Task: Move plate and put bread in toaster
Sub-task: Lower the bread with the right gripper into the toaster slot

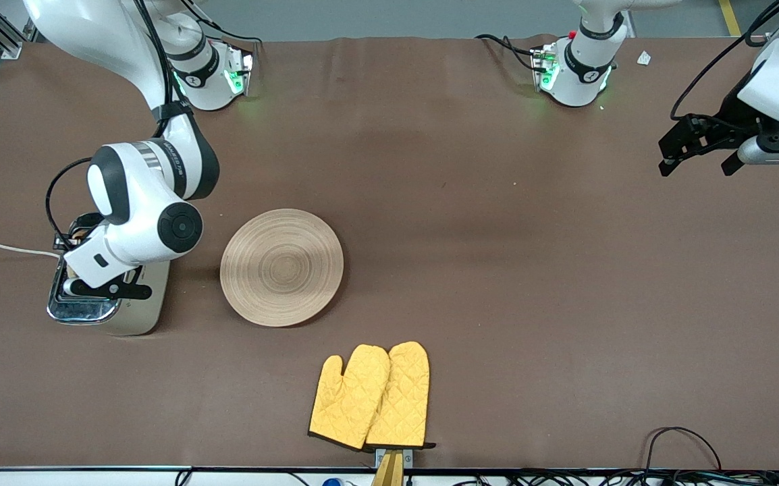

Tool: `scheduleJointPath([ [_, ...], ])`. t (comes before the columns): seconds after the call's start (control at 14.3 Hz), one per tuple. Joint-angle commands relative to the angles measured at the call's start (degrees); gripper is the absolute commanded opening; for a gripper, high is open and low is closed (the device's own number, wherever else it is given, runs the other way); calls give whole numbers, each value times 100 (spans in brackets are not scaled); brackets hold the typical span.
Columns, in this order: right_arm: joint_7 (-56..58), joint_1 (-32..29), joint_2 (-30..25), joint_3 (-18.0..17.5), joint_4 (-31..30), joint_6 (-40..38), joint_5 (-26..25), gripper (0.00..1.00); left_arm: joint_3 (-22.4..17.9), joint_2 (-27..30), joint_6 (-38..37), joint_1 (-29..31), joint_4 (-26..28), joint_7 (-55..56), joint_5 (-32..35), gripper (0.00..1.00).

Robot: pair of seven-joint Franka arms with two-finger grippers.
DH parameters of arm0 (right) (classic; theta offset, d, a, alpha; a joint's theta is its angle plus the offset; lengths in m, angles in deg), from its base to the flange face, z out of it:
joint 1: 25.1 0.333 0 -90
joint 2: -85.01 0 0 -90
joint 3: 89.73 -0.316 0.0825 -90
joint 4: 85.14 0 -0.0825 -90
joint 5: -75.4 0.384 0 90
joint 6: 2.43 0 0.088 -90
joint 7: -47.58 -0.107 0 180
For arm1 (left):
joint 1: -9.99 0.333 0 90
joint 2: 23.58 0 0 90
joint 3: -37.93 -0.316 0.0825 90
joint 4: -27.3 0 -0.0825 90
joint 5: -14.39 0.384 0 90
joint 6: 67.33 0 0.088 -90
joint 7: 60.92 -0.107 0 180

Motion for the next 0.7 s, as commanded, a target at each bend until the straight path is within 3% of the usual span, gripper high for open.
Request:
scheduleJointPath([
  [0.0, -47, -47, -73, -13, -98, 198, -73, 1, 23, -14, -18, -9, -73, 6, 53, 100],
  [0.42, -90, -310, -73, -13, -423, 638, 173, 1, 23, -14, -18, 26, -64, -47, 44, 100],
  [0.63, -117, -503, 23, -13, -547, 771, 532, 2, 23, -14, -18, 26, -64, -47, 44, 100],
])
